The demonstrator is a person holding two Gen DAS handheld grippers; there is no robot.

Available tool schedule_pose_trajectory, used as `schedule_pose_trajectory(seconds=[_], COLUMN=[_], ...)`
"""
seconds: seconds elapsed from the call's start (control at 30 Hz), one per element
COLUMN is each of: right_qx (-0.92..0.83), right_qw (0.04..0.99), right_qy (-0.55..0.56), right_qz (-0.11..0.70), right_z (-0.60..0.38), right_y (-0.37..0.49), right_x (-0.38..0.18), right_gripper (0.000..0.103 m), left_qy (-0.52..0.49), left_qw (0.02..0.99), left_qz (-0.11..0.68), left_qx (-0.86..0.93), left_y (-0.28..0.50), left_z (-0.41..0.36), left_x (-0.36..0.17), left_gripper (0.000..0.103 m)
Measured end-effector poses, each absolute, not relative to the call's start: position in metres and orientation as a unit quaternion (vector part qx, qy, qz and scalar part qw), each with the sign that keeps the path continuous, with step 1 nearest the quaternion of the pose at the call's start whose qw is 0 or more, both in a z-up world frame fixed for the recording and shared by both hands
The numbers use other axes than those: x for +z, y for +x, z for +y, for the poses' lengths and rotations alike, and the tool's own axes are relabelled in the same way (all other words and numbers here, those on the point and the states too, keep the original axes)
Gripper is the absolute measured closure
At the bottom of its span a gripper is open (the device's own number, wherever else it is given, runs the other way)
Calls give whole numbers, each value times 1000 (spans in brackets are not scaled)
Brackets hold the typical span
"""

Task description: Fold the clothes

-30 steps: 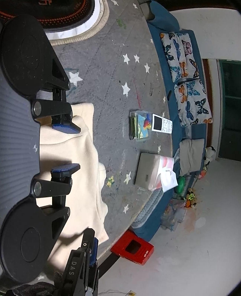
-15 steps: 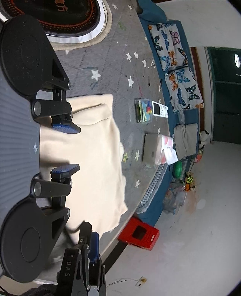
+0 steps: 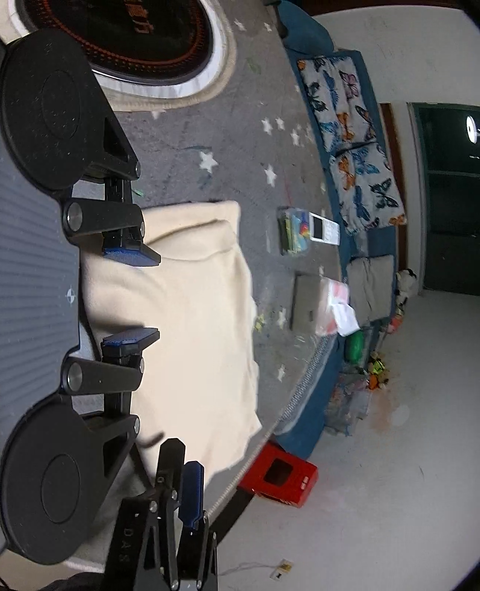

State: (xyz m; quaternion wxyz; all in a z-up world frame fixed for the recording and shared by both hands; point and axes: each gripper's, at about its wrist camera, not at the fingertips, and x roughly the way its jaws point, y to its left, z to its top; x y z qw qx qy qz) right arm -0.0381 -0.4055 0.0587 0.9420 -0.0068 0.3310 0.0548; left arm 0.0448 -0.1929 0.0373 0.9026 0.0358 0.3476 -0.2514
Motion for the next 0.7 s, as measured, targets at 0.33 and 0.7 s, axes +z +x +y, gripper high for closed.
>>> schedule_pose_trajectory(seconds=[0.33, 0.7], right_qx=[50, 37], right_qw=[941, 944], right_qy=[-2, 16], right_qz=[334, 328], right_z=[-400, -396], right_y=[-41, -54], right_x=[53, 55], right_gripper=[62, 46], left_qy=[30, 21], left_qw=[900, 905], left_qz=[362, 357], left_qx=[-240, -230], left_y=[44, 27], left_z=[-190, -177], left_x=[34, 40], left_gripper=[50, 30])
